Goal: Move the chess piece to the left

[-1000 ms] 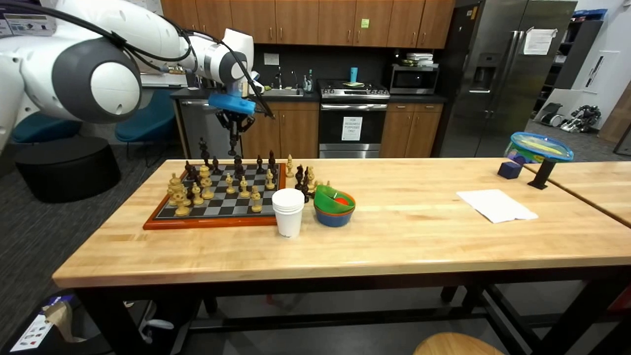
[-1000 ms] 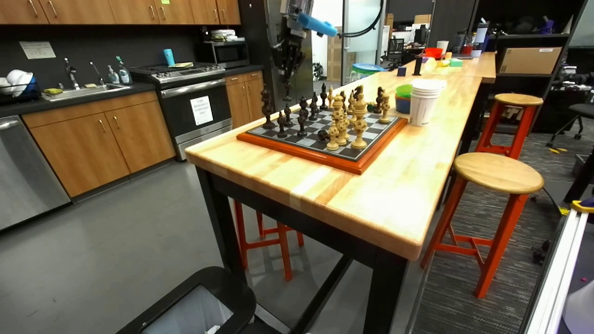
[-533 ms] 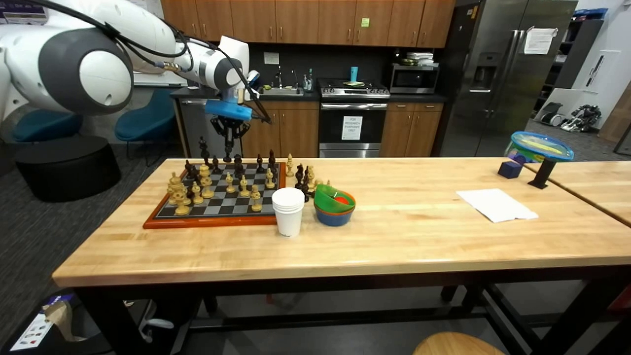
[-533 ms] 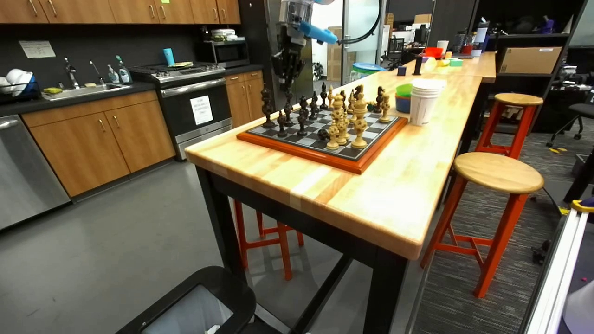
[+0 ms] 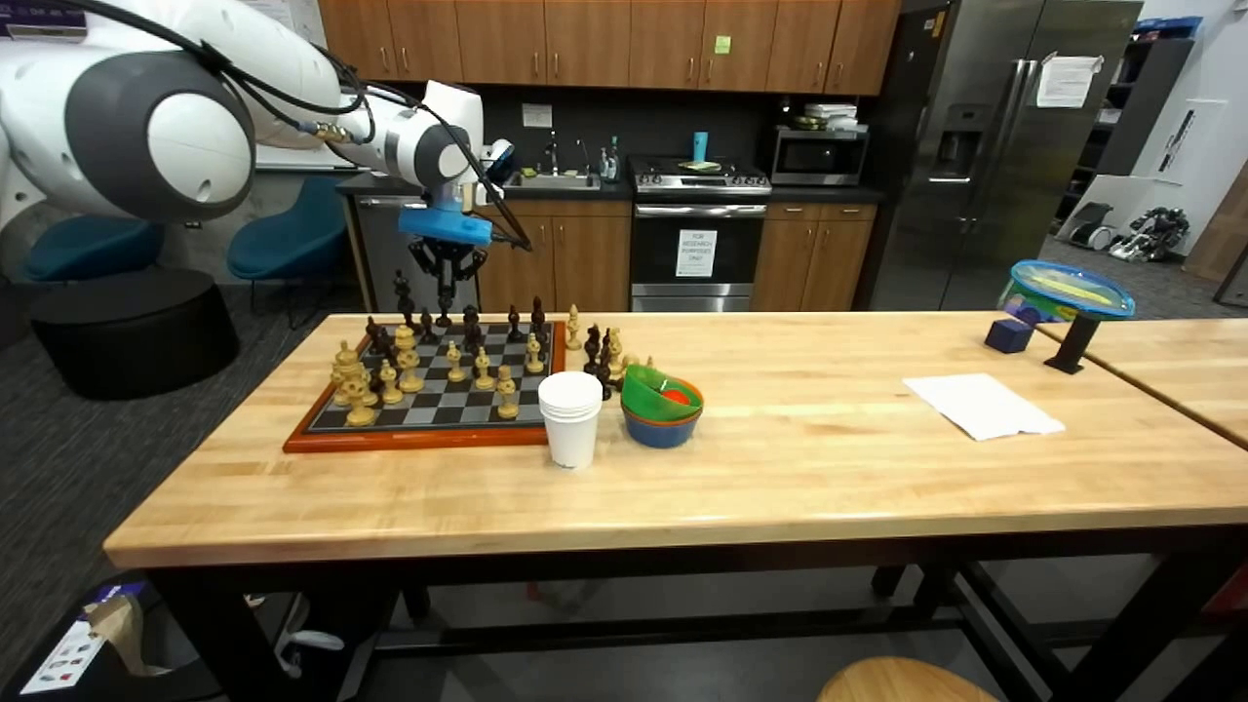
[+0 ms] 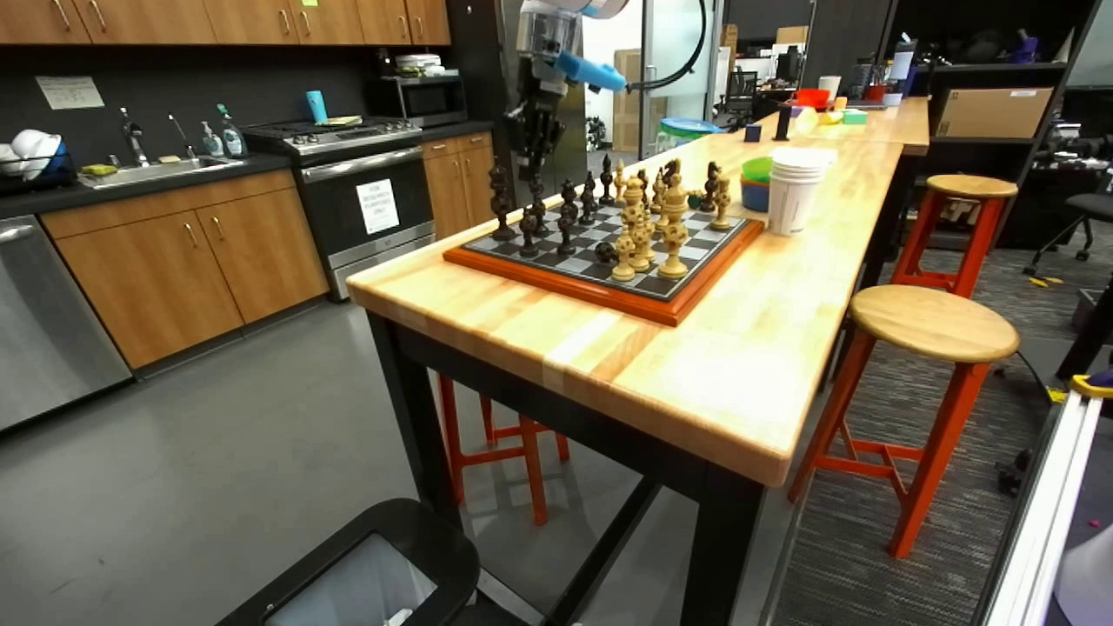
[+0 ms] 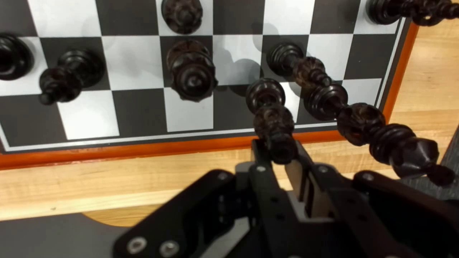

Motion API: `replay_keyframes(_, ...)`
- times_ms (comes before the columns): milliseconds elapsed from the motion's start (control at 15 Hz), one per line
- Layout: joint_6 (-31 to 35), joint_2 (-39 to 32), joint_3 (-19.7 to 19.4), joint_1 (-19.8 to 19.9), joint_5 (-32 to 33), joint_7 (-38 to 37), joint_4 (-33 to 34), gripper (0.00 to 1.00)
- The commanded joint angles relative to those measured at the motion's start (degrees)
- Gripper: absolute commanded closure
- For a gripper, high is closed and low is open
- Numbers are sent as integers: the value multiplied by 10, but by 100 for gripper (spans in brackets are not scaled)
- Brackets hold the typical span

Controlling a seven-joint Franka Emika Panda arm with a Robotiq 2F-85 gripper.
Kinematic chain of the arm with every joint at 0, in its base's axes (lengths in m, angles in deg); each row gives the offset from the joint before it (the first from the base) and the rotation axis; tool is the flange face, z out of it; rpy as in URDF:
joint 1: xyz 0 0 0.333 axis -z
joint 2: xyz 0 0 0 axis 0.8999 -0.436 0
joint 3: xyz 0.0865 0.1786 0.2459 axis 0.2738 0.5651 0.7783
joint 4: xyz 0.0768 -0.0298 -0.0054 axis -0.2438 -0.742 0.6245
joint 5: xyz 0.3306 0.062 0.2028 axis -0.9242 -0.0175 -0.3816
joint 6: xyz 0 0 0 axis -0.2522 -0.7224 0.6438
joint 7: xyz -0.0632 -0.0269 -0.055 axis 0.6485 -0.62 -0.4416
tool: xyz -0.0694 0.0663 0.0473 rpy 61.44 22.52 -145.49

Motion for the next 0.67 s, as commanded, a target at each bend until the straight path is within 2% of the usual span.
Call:
replay_keyframes(0, 12, 17, -2, -2, 10, 13, -21, 95)
replay_keyframes(600, 30, 4, -3, -3, 15, 21, -10, 95)
